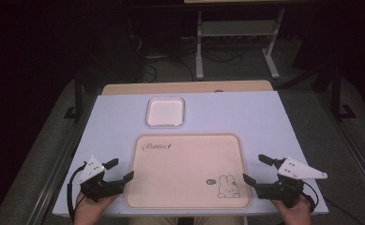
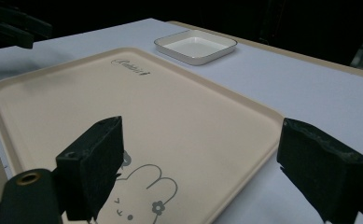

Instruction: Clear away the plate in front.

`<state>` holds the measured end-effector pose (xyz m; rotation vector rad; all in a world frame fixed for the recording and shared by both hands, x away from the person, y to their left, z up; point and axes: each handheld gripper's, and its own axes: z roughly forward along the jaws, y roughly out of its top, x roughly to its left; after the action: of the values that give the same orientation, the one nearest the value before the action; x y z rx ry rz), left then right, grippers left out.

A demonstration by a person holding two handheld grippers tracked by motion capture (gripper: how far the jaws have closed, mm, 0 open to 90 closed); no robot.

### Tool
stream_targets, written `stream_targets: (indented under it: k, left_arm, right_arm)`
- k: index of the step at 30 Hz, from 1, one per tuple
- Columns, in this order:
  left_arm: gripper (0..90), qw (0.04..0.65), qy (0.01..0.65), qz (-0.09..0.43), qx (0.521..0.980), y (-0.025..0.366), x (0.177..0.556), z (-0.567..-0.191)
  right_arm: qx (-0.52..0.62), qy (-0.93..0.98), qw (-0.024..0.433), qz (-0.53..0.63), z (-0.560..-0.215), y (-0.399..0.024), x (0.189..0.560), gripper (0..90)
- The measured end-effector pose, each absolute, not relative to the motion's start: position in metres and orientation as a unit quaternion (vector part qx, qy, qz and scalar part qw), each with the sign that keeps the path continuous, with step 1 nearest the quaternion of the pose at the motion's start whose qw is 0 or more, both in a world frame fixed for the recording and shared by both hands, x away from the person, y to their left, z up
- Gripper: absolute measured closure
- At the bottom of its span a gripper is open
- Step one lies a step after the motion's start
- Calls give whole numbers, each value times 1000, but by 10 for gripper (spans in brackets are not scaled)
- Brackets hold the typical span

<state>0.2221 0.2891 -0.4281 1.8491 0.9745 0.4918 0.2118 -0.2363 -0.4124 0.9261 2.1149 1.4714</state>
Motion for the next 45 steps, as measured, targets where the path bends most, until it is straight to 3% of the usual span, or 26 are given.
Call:
stream_targets:
  k: [26, 33, 45]
  left_arm:
    - [262, 485, 402, 173, 757, 290, 246, -416]
    - [260, 483, 398, 173, 761, 287, 259, -408]
    - [267, 487, 397, 156, 762, 288, 290, -395]
  right_arm:
    - [350, 741, 199, 538, -412, -242, 211, 131]
    - [373, 735, 178, 538, -413, -243, 218, 131]
    - [359, 745, 195, 528, -413, -243, 214, 131]
